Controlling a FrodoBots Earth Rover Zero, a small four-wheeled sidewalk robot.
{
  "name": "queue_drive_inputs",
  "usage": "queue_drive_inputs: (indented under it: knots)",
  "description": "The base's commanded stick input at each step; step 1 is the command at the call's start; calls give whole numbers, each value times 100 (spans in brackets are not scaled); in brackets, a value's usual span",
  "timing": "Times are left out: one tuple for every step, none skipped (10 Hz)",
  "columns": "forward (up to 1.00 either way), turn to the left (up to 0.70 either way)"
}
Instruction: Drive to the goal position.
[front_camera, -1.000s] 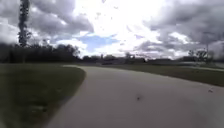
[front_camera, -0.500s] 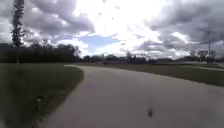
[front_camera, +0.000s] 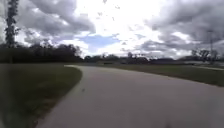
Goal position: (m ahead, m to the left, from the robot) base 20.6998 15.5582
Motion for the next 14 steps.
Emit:
queue_drive_inputs:
  knots:
    - [100,0]
    - [100,0]
    - [100,0]
    - [100,0]
    - [100,0]
    - [100,0]
    - [100,0]
    - [100,0]
    - [100,0]
    - [100,0]
    - [100,0]
    - [100,0]
    - [100,0]
    - [100,0]
